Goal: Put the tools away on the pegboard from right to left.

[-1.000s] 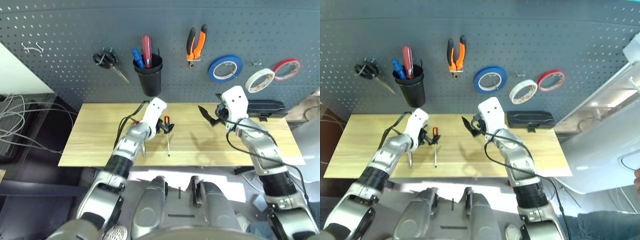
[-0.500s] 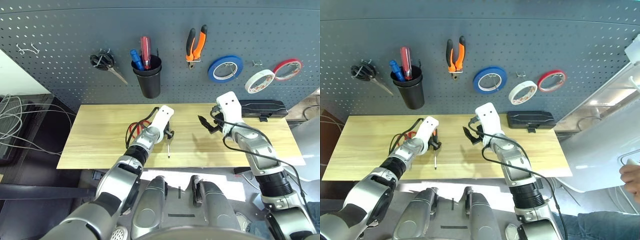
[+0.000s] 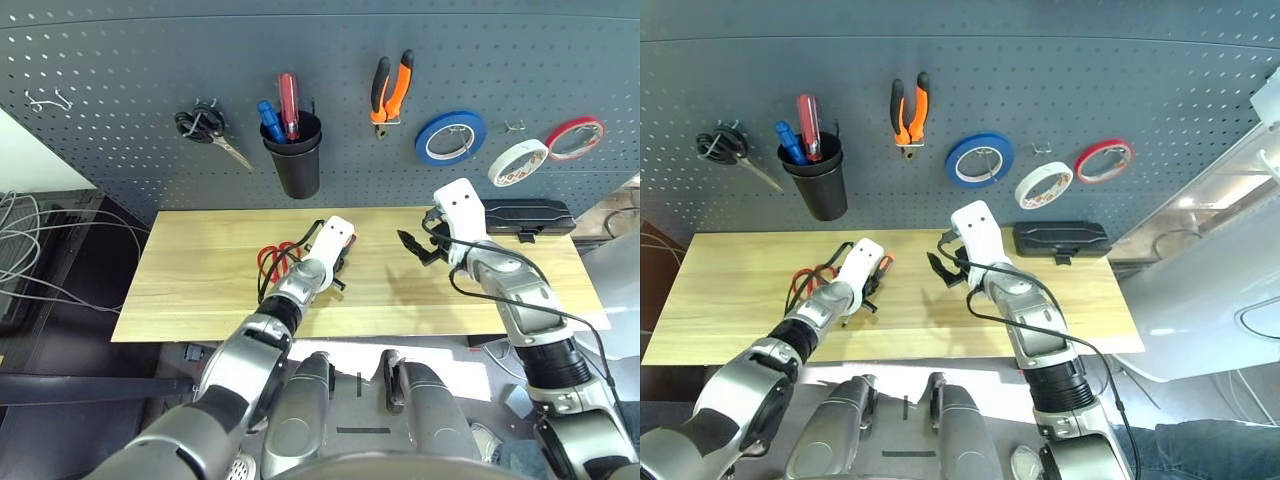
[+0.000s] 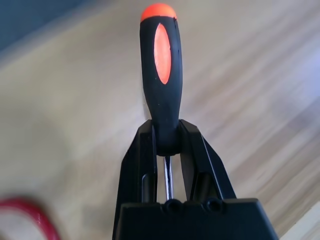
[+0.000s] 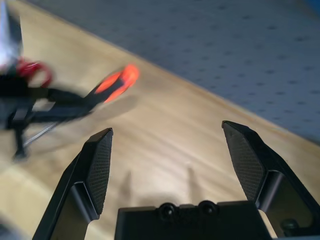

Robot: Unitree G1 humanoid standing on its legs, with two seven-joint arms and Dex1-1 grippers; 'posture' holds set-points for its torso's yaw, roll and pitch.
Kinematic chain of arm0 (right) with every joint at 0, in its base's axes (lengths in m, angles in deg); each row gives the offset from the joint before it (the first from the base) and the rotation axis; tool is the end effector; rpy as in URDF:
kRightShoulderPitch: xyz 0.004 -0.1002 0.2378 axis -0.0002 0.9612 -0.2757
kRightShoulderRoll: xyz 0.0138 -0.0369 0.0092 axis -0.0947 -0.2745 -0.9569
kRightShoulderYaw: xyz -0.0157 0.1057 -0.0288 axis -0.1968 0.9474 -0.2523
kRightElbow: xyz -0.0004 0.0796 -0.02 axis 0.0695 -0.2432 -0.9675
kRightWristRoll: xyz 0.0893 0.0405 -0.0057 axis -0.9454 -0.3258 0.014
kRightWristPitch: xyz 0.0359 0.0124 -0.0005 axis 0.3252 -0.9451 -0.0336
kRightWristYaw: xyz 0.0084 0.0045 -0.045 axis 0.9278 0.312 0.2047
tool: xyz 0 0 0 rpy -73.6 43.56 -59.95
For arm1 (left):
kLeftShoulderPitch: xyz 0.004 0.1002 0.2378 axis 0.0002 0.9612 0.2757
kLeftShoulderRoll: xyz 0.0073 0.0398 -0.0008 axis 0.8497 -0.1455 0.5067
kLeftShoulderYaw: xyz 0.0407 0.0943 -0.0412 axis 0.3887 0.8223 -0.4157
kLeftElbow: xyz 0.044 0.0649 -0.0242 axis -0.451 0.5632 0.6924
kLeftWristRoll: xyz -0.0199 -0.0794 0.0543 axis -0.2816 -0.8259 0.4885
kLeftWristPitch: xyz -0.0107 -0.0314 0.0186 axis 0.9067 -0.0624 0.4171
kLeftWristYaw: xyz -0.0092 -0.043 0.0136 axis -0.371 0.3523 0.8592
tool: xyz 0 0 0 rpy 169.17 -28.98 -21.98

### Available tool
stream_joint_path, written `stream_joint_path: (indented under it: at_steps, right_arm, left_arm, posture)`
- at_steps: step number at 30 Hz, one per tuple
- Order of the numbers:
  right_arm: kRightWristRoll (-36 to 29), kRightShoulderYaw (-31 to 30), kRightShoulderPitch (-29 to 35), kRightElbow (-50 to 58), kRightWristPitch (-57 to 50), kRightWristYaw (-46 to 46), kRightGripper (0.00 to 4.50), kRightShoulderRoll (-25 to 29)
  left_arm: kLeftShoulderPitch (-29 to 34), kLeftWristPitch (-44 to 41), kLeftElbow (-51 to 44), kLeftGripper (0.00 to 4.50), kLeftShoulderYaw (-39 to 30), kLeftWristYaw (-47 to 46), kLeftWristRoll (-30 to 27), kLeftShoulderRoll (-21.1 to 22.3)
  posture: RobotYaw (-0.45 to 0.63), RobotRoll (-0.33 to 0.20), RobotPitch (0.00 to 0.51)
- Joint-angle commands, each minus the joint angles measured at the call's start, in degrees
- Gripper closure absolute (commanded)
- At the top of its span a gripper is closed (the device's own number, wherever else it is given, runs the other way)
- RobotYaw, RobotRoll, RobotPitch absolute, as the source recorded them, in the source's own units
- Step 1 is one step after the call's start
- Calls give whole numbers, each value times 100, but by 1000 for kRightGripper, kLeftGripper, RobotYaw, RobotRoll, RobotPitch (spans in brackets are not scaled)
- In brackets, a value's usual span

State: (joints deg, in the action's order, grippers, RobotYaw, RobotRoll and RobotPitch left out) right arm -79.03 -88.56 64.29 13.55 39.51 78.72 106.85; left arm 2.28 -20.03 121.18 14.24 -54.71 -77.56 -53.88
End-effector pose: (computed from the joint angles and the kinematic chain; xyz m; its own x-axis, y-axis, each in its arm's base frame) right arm 0.2591 -0.1751 0.1078 0.7505 0.5457 -0.3727 -0.6285 0.7636 -0.1478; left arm 0.2904 0.1232 0.0288 0.8229 -0.4444 -0.3541 0.5112 0.8511 0.1199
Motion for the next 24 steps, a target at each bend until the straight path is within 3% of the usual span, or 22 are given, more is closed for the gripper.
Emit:
stream_joint_path:
  at_steps: [1, 7, 12, 18, 24]
  right_arm:
    - [-389, -253, 117, 123, -94, 857, 0, 334]
    - [-690, -251, -190, -102, 302, 1515, 0, 434]
    - [-726, -264, -549, -243, 935, 1869, 0, 374]
    - [-899, -153, -888, -219, 1127, 1910, 0, 203]
    - [-1038, 41, -1289, -236, 1339, 1686, 0, -117]
  left_arm:
    - [727, -267, -2104, 3951, -223, 364, -614, 60]
    - [1402, -1142, -4569, 3951, -452, 640, -1618, 114]
    - [1450, -1333, -5863, 3951, -505, 677, -2280, 82]
    - [311, -1632, -6480, 3951, -1157, -145, -3112, -265]
    - [-772, -1390, -6296, 3951, -1633, -464, -3168, 28]
  posture:
    - [27, 0, 221]
    - [62, 0, 216]
    - [79, 0, 211]
    - [94, 0, 204]
    - [93, 0, 198]
